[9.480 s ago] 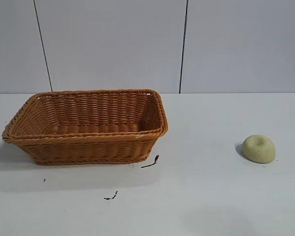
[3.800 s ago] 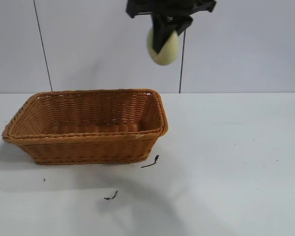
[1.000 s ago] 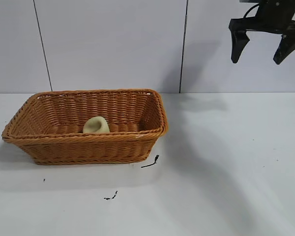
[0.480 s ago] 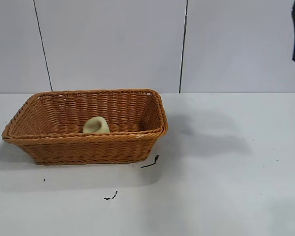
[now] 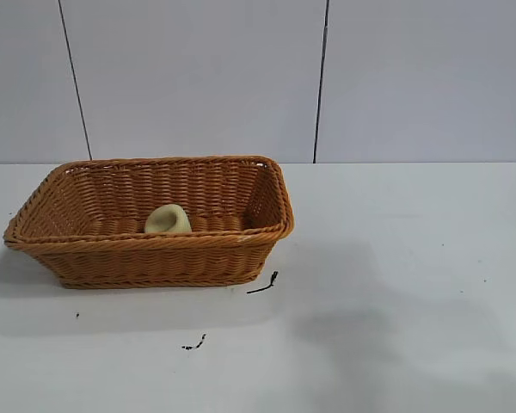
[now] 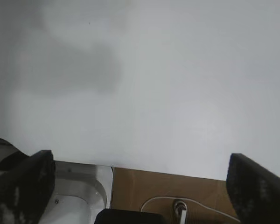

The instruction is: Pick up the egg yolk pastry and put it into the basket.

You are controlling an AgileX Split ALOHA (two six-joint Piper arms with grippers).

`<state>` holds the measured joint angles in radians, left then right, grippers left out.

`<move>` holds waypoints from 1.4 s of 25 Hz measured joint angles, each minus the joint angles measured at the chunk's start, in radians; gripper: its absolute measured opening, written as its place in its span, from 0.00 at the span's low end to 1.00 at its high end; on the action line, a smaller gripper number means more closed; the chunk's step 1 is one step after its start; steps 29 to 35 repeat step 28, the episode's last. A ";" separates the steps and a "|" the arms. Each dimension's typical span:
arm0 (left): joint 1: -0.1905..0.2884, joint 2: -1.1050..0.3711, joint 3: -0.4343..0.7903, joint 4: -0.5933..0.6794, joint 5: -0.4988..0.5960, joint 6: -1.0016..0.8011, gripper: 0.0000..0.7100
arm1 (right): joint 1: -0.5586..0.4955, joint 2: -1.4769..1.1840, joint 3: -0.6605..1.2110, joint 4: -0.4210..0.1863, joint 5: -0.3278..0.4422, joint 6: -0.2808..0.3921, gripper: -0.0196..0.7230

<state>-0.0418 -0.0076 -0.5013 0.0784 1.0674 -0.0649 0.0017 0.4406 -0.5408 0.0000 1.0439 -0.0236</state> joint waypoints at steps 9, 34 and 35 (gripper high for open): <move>0.000 0.000 0.000 0.000 0.000 0.000 0.98 | 0.000 -0.336 0.040 0.000 -0.021 -0.001 0.96; 0.000 0.000 0.000 0.000 0.000 0.000 0.98 | 0.000 -0.445 0.040 0.006 -0.020 -0.001 0.96; 0.000 0.000 0.000 0.000 0.000 0.000 0.98 | 0.000 -0.445 0.040 0.006 -0.020 -0.001 0.96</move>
